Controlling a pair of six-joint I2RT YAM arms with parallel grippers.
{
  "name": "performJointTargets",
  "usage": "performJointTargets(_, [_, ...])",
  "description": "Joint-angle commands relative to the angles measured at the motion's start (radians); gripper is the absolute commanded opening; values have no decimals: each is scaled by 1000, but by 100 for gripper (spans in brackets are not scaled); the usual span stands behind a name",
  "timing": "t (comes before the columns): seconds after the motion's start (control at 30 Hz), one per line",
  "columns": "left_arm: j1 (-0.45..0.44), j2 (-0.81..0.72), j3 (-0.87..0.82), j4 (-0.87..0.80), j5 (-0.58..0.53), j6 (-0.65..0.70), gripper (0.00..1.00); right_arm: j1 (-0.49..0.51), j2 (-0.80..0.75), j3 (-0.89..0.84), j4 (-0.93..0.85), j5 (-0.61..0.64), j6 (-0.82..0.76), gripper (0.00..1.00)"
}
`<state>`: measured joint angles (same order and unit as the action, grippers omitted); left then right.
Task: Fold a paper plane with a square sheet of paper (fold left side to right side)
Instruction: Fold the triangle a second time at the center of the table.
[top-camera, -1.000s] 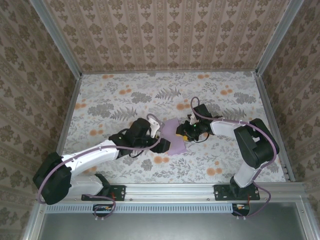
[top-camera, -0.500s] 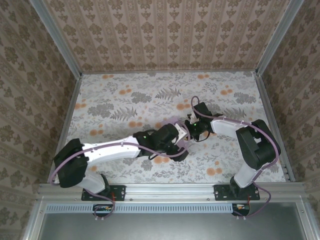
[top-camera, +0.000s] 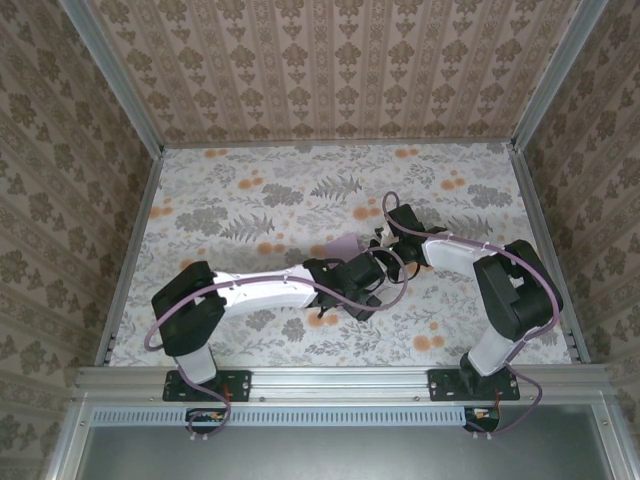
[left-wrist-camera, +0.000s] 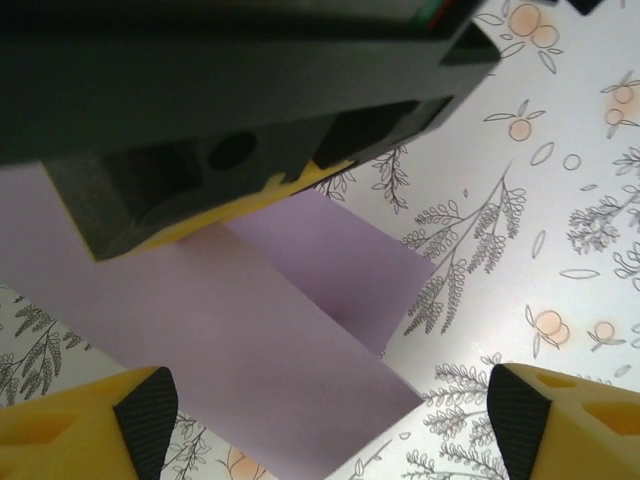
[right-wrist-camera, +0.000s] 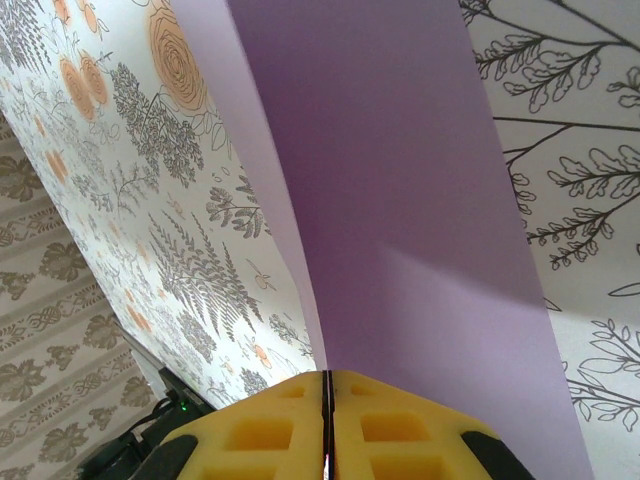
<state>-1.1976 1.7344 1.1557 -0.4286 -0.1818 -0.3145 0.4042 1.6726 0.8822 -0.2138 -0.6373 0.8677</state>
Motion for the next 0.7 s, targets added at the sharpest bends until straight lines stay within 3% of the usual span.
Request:
performJointTargets(0.0, [-10,24,48,-38,-35,-9,78,8,-21,-8,-12,-21,17,9])
performJointTargets(0.43, [-12,-14,11,6,-2,0,22,9,-11,10,-56,15,-11,10])
performJointTargets(0.57, [-7,-31,-7,26,17,-1,9,9,-12,18,-60,19,-15,11])
performJointTargets(0.67, [4,-47,-28,50,53,-8,5,8,-16,27,-66,23,-23,12])
